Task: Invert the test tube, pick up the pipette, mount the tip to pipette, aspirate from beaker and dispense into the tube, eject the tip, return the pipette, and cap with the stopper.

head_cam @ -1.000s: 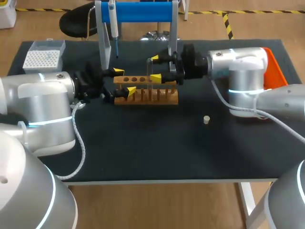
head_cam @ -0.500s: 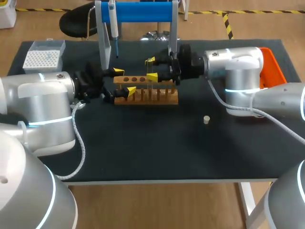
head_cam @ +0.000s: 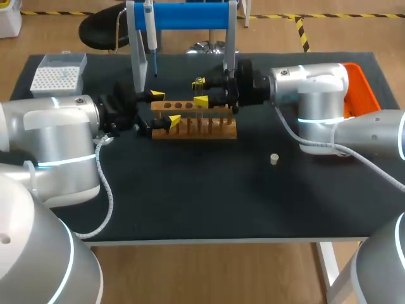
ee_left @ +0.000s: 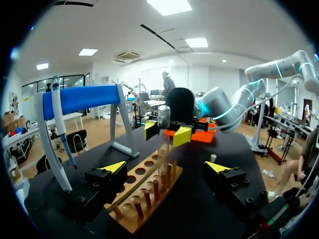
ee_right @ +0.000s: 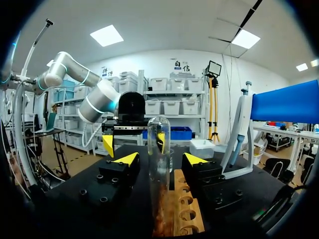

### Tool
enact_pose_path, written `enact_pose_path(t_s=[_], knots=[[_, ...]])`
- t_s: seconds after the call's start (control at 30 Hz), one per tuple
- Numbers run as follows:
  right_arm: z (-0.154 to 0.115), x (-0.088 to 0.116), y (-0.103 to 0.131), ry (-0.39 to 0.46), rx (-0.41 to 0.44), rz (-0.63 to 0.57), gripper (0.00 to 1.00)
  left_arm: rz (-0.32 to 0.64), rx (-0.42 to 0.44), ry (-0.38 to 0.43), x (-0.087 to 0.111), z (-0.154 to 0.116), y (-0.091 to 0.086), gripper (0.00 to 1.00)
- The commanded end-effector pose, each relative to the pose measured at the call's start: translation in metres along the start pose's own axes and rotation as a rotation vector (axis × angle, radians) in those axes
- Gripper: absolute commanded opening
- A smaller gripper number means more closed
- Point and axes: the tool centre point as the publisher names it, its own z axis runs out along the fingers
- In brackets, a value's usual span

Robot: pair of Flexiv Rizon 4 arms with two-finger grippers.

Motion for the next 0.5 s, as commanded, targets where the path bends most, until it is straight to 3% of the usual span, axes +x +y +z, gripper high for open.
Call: enact_pose_path(t_s=[0.03, 0.5], knots=[[0.0002, 0.0002, -0.0013, 0.000, -0.003, -0.001, 0.50, 0.001, 0.001, -0.003, 0.0004, 0.0008, 0.0006, 1.00], [0.0017, 0.0005, -0.0016, 0.002, -0.007, 0.005, 0.45, 0.001, 0.001, -0.003, 0.0004, 0.0008, 0.0006, 1.00]])
